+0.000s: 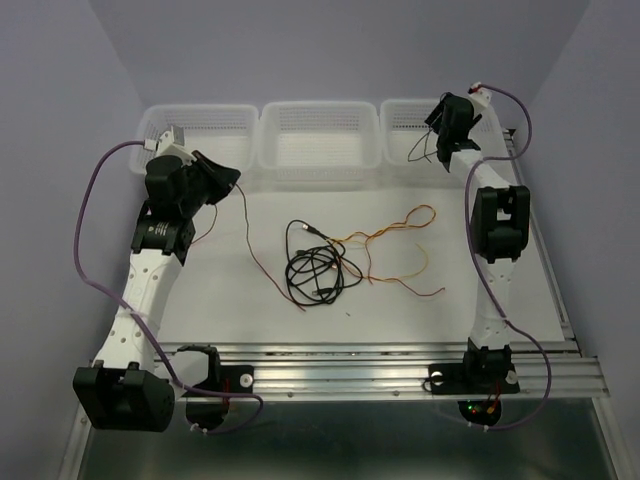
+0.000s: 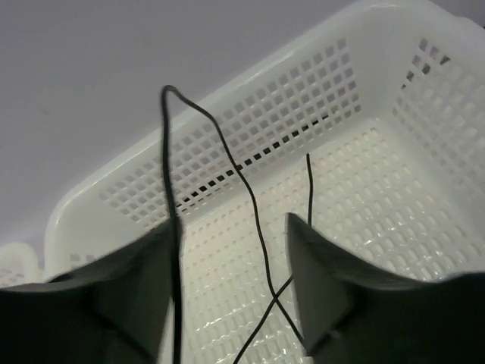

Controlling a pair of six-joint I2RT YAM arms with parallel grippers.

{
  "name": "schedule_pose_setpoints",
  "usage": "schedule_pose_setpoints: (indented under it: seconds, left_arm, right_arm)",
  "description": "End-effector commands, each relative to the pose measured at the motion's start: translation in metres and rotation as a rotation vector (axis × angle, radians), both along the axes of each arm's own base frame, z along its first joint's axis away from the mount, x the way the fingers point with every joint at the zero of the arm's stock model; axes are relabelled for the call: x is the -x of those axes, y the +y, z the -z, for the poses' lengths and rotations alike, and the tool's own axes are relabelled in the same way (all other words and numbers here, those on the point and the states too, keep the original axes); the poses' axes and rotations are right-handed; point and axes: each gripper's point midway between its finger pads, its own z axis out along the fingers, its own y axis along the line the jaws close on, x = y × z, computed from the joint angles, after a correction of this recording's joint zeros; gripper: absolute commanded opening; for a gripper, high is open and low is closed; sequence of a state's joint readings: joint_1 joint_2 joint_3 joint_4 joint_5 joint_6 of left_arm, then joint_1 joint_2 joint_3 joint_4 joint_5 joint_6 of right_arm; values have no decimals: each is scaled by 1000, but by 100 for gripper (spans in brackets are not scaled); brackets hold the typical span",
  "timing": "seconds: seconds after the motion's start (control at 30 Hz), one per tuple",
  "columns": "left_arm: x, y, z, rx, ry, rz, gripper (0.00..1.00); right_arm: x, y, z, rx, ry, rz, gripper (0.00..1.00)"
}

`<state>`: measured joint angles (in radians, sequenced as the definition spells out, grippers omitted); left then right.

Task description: Untangle the cables

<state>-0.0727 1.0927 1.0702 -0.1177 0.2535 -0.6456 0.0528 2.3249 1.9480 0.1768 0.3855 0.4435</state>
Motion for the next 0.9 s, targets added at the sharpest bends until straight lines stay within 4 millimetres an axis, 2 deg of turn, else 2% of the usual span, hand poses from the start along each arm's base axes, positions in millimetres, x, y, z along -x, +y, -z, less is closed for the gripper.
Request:
schedule_pose_setpoints:
  seconds: [0.0,0.03,0.07,0.17,0.3,0.33,0.63,0.73,0.87]
  left_arm:
    - [7,-3,-32,-12,-100,22,0]
    - [7,-4,-35,-10,-104,26,0]
    - [7,-5,-36,-9,-107,28,0]
    - [10,-8,-41,-5,-118,41,0]
    - [14,-8,-45,-7,-126,43,0]
    - [14,-8,-45,-7,-128,43,0]
    - [10,-16,-46,-9,-122,68,0]
    - [6,-19,-46,-11,-118,77,0]
    - [1,-31,-69,-10,-159,106,0]
  right_arm:
    - [8,-18,-43,-18,-42,97,80]
    - [12,-18,-45,-26,-25,100,88]
    - [15,-20,-49,-27,-21,110,100]
    - [30,-28,-66,-24,-20,155,100]
    - [57,-48,-86,39,14,261,100]
    - [63,-51,-87,49,34,272,100]
    - [106,-68,-138,181,51,321,100]
    - [116,-70,-153,206,43,322,100]
    - [123,-55,-165,214,30,207,100]
